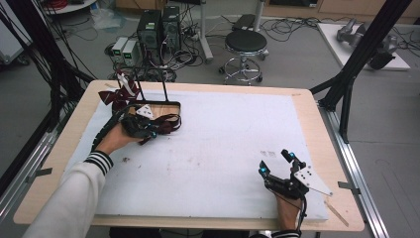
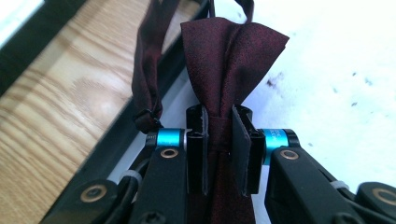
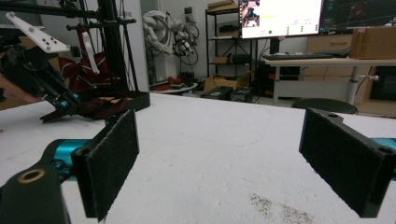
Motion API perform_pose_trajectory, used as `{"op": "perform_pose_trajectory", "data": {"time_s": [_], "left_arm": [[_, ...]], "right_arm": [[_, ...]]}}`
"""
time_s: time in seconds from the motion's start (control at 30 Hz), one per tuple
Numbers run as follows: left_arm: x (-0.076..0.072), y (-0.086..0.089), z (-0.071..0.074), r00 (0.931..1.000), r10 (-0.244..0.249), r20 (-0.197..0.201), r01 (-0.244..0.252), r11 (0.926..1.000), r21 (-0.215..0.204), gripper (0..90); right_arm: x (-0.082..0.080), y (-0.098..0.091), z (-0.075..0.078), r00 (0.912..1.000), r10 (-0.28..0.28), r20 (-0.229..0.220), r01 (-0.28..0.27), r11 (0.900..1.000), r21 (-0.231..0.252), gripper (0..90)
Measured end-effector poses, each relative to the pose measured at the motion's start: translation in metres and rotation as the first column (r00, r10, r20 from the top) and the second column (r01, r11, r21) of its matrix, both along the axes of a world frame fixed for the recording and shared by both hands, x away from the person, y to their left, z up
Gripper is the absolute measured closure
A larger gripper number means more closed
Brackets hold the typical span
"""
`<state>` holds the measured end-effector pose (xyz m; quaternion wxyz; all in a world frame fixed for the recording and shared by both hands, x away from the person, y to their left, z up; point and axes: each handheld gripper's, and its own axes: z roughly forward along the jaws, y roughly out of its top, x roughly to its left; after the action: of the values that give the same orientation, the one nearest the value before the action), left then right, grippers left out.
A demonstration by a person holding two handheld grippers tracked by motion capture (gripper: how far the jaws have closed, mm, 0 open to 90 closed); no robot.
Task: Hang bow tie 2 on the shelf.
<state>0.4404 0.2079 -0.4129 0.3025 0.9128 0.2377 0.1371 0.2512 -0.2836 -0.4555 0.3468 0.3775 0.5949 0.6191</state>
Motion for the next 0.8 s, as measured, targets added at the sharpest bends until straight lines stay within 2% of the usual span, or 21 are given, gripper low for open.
{"op": "perform_pose_trajectory", "data": {"time_s": [0.1, 0.23, 0.37, 0.53, 0.7, 0.8], "left_arm": [[-0.001, 0.004, 0.006, 0.9997, 0.015, 0.017, -0.014, 0.9985, -0.053, 77.1], [-0.004, 0.008, 0.014, 0.9989, 0.024, 0.042, -0.020, 0.9952, -0.096, 77.1], [-0.007, 0.012, 0.021, 0.9974, 0.033, 0.064, -0.023, 0.9873, -0.157, 77.1], [-0.011, 0.013, 0.027, 0.9953, 0.038, 0.090, -0.022, 0.9852, -0.170, 77.1], [-0.016, 0.015, 0.032, 0.9926, 0.051, 0.110, -0.022, 0.9669, -0.254, 77.1], [-0.019, 0.016, 0.035, 0.9914, 0.049, 0.121, -0.016, 0.9652, -0.261, 77.1]], "right_arm": [[0.000, 0.000, 0.000, 1.0000, 0.001, 0.000, -0.001, 1.0000, 0.001, 11.3], [0.000, 0.000, 0.000, 1.0000, 0.000, 0.001, 0.000, 1.0000, -0.005, 11.3], [0.000, 0.000, 0.000, 1.0000, 0.000, -0.002, 0.000, 1.0000, -0.003, 11.3], [0.000, 0.001, 0.000, 1.0000, -0.002, -0.002, 0.002, 1.0000, -0.004, 11.3], [0.000, 0.001, 0.000, 1.0000, -0.003, 0.000, 0.003, 1.0000, -0.005, 11.3], [0.000, 0.001, 0.000, 1.0000, -0.003, -0.001, 0.002, 1.0000, -0.005, 11.3]]}}
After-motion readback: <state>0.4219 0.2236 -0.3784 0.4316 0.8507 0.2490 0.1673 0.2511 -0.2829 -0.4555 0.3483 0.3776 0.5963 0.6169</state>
